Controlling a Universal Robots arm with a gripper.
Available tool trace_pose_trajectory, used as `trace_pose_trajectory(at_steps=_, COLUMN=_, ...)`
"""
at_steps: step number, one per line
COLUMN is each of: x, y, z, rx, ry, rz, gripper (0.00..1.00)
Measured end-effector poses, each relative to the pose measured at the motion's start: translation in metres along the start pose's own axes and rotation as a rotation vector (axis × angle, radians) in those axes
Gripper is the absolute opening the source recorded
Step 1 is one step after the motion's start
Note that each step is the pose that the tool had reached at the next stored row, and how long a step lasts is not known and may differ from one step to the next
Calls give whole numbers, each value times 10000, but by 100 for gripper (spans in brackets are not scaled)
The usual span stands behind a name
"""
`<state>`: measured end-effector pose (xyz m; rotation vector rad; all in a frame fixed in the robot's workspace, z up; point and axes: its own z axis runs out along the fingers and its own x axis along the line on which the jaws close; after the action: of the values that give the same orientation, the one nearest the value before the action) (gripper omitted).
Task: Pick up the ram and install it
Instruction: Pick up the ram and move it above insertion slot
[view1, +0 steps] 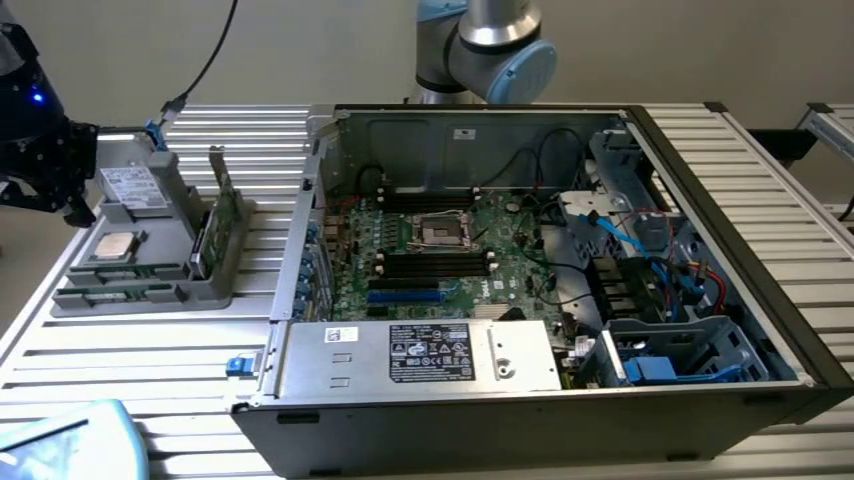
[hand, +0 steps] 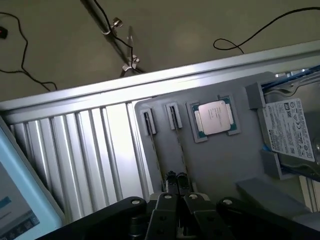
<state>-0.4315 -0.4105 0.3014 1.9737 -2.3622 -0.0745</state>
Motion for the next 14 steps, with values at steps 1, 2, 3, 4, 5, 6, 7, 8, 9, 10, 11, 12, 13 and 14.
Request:
trace_pose_trajectory(at_steps=1, x=0, y=0, z=2, rx=9, ry=10, rz=-141, gripper=10)
trace_pose_trajectory(at_steps=2, x=0, y=0, z=2, rx=9, ry=13, rz=-185, gripper=10)
trace_pose_trajectory(at_steps=3, x=1, y=0, z=2, rx=9, ry=15, rz=-200, gripper=10)
trace_pose_trajectory(at_steps=4, x=0, y=0, z=2, rx=9, ry=15, rz=-199, gripper=10)
trace_pose_trajectory(at_steps=5, x=0, y=0, z=2, rx=10, ry=15, rz=-199, gripper=10)
trace_pose_trajectory(at_steps=6, x=0, y=0, z=3, rx=11, ry=14, rz=-200, gripper=12)
trace_pose_trajectory(at_steps=7, x=0, y=0, z=3, rx=11, ry=14, rz=-200, gripper=12)
trace_pose_trajectory(at_steps=8, x=0, y=0, z=3, rx=10, ry=14, rz=-200, gripper=18)
trace_pose_trajectory(at_steps=9, x=0, y=0, z=3, rx=11, ry=14, rz=-200, gripper=24)
trace_pose_trajectory(at_steps=10, x=0, y=0, z=3, rx=10, ry=14, rz=-199, gripper=30)
trace_pose_trajectory(at_steps=11, x=0, y=-1, z=13, rx=14, ry=11, rz=-200, gripper=30)
trace_pose_trajectory(at_steps=12, x=0, y=-2, z=30, rx=14, ry=11, rz=-200, gripper=37)
trace_pose_trajectory(at_steps=13, x=-1, y=-3, z=46, rx=11, ry=15, rz=-200, gripper=37)
trace_pose_trajectory(at_steps=14, x=-1, y=-5, z=64, rx=11, ry=14, rz=-200, gripper=37)
